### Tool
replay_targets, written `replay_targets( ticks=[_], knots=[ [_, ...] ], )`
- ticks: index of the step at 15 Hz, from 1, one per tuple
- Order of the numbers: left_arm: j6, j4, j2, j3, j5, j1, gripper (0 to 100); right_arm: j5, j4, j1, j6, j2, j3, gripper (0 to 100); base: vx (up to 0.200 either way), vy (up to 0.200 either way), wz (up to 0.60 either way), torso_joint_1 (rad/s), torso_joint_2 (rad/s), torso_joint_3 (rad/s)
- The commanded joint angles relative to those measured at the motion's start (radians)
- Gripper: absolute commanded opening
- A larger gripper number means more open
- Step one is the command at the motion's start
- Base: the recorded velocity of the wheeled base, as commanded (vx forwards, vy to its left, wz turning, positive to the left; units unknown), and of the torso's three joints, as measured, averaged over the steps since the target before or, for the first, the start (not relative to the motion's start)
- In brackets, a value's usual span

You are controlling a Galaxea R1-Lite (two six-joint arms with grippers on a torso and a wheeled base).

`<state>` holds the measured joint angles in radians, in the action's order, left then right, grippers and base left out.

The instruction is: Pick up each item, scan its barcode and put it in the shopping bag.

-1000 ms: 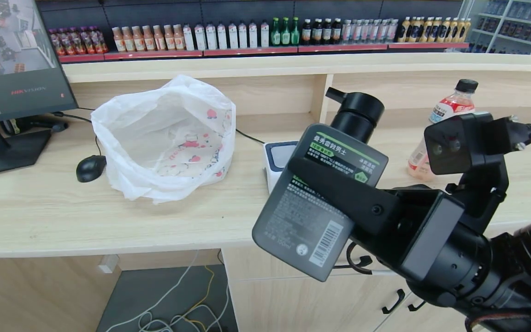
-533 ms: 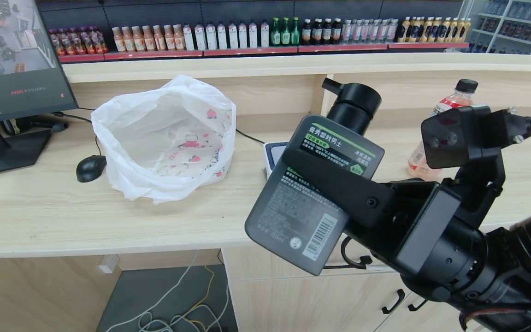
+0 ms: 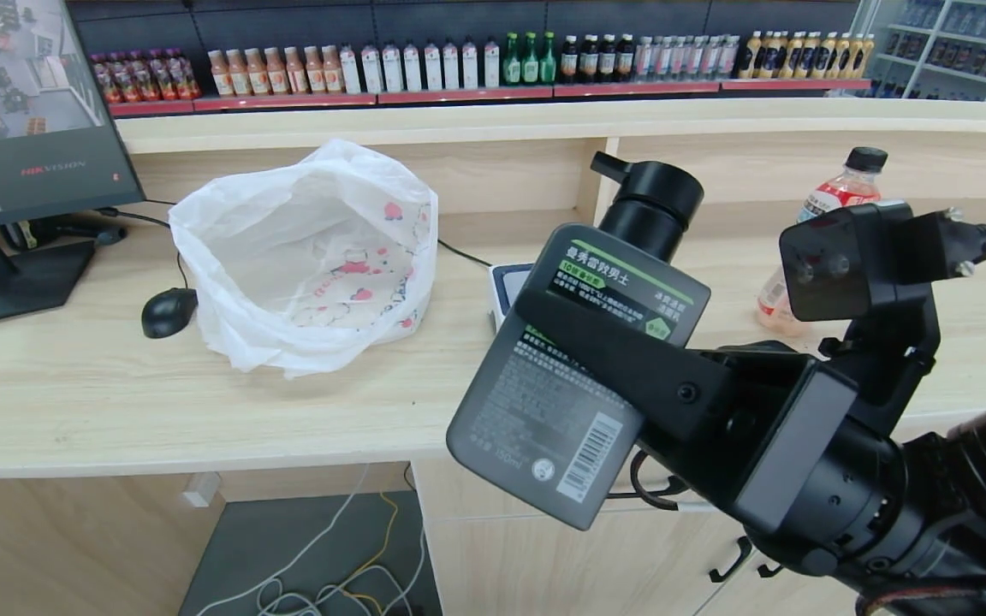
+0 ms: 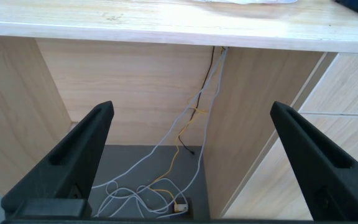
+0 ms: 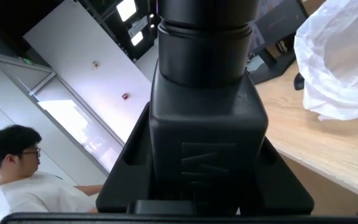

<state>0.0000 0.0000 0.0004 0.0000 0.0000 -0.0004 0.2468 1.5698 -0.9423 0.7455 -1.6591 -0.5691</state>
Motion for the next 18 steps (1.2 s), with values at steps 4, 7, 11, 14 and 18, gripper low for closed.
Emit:
replay_targets(
  ticks=[4,7,11,14,18],
  knots=[
    [0.000,0.000,0.000,0.000,0.000,-0.001,100,-0.006,0.001,0.011,-0.086,0.027,0.040,0,0.000,0.000,0.00,0.000,0.00,0.000],
    [0.002,0.000,0.000,0.000,0.000,-0.001,100,-0.024,0.001,0.017,-0.156,0.075,0.137,0,0.000,0.000,0.00,0.000,0.00,0.000],
    [0.003,0.000,0.000,0.000,0.000,0.000,100,-0.027,0.001,0.134,-0.295,0.091,0.267,0,0.000,0.000,0.00,0.000,0.00,0.000],
    [0.002,0.000,0.000,0.000,0.000,0.000,100,-0.119,0.001,0.223,-0.428,0.073,0.299,0,0.000,0.000,0.00,0.000,0.00,0.000],
    [0.003,0.000,0.000,0.000,0.000,0.000,100,-0.475,0.001,0.347,-0.727,0.068,0.307,0,0.000,0.000,0.00,0.000,0.00,0.000]
  ],
)
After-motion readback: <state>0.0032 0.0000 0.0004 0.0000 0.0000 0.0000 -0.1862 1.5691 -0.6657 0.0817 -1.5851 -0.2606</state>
